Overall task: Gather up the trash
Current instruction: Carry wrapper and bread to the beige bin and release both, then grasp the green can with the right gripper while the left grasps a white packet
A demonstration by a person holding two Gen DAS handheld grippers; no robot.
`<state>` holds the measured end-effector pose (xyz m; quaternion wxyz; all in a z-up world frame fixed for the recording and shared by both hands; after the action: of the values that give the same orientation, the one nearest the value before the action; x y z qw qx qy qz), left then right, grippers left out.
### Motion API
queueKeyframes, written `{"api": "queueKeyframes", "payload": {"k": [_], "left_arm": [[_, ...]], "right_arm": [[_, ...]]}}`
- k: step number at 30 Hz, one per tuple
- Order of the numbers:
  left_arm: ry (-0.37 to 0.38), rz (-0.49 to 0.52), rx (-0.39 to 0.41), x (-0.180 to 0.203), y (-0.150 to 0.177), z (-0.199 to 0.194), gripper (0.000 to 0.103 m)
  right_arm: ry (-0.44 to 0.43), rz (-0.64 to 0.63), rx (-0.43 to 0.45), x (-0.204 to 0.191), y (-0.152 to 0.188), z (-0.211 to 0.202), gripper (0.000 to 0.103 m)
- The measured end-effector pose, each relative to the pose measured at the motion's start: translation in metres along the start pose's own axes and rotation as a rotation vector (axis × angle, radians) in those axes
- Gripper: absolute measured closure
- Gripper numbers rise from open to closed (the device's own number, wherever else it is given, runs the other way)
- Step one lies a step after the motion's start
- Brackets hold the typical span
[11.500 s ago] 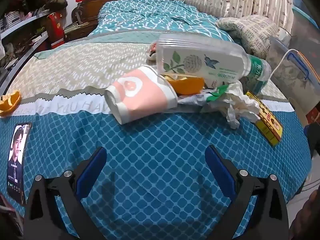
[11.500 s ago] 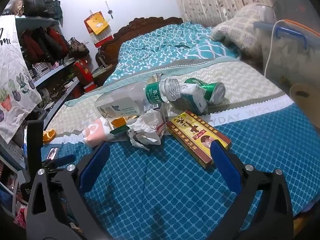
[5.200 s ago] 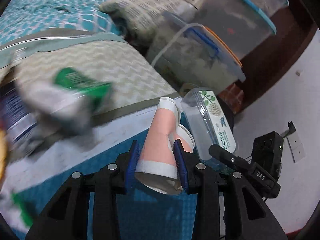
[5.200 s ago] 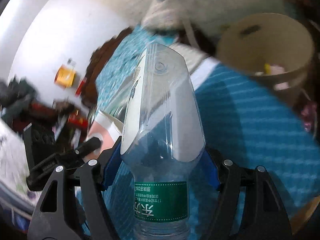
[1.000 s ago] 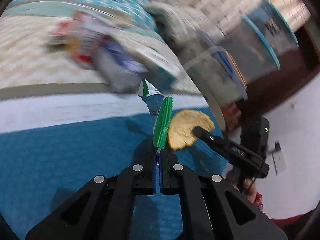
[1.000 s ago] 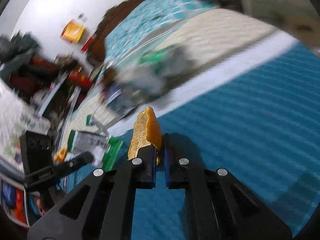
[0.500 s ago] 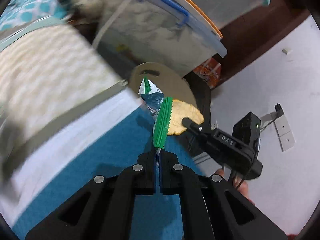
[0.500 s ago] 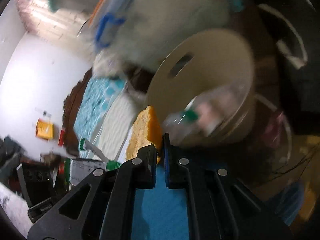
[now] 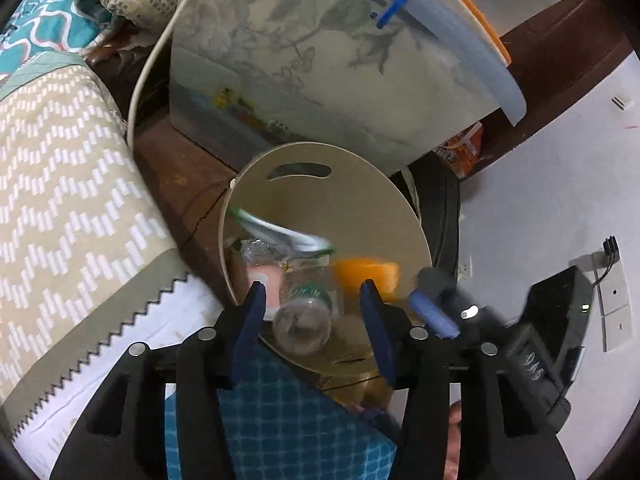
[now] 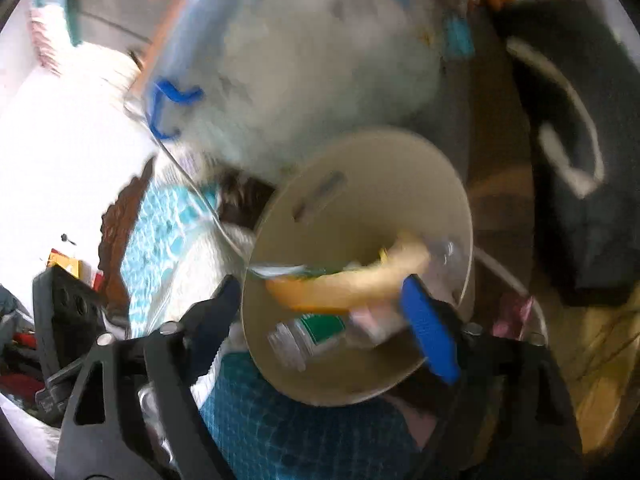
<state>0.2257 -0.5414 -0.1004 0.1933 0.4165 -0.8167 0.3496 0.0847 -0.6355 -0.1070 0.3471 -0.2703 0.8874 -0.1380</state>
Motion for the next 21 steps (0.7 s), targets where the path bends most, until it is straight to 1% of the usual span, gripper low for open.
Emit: {"api": "queueKeyframes", "payload": {"k": [2,4,7,9,10,11,14,15,16,18,20,21], "left_arm": [[-0.013,0.015,0.027,0.000,0.003,-0.017,0.056],[-0.009,0.052,0.085,0.007,0.010,-0.046,0.056],[-0.002,0.103,0.176,0.014,0.029,-0.097,0.056],[-0.014,0.125,0.238,0.009,0.048,-0.138,0.056],[-0.024,0.124,0.257,0.005,0.055,-0.151,0.056],[-0.037,0.112,0.286,-0.005,0.069,-0.173,0.056],[-0.057,0.054,0.346,-0.032,0.102,-0.222,0.056],[-0.081,0.008,0.383,-0.051,0.119,-0.247,0.056],[-0.096,-0.023,0.405,-0.063,0.128,-0.261,0.056],[-0.127,-0.125,0.461,-0.097,0.150,-0.295,0.056],[-0.150,-0.223,0.502,-0.131,0.170,-0.323,0.056],[-0.148,-0.287,0.515,-0.152,0.182,-0.334,0.056]], "right_arm": [[0.006,-0.024,0.034,-0.006,-0.003,-0.010,0.019],[-0.015,-0.027,0.057,-0.016,-0.001,-0.021,0.019],[-0.053,-0.098,0.072,-0.048,0.010,-0.034,0.021],[-0.100,-0.175,0.039,-0.080,0.029,-0.034,0.023],[-0.131,-0.225,0.005,-0.102,0.043,-0.031,0.026],[-0.150,-0.258,-0.018,-0.115,0.053,-0.028,0.027],[-0.227,-0.387,-0.120,-0.171,0.101,-0.016,0.031],[-0.249,-0.424,-0.152,-0.190,0.117,-0.012,0.033],[-0.274,-0.461,-0.187,-0.210,0.135,-0.007,0.033],[-0.308,-0.508,-0.234,-0.240,0.158,0.001,0.034],[-0.309,-0.541,-0.265,-0.262,0.173,0.015,0.034],[-0.307,-0.548,-0.287,-0.273,0.178,0.026,0.034]]}}
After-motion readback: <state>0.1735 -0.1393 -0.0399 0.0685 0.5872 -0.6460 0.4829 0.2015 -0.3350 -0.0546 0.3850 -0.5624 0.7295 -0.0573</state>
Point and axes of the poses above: each gripper's, at about its wrist camera, not at the fingertips, and z roughly the way its jaws point, x to its right, y to its underside, the point moved 9 cm from there along z, roughly the way its jaws point, and after that the axes turned 12 degrees about y, right-handed, at the moved point
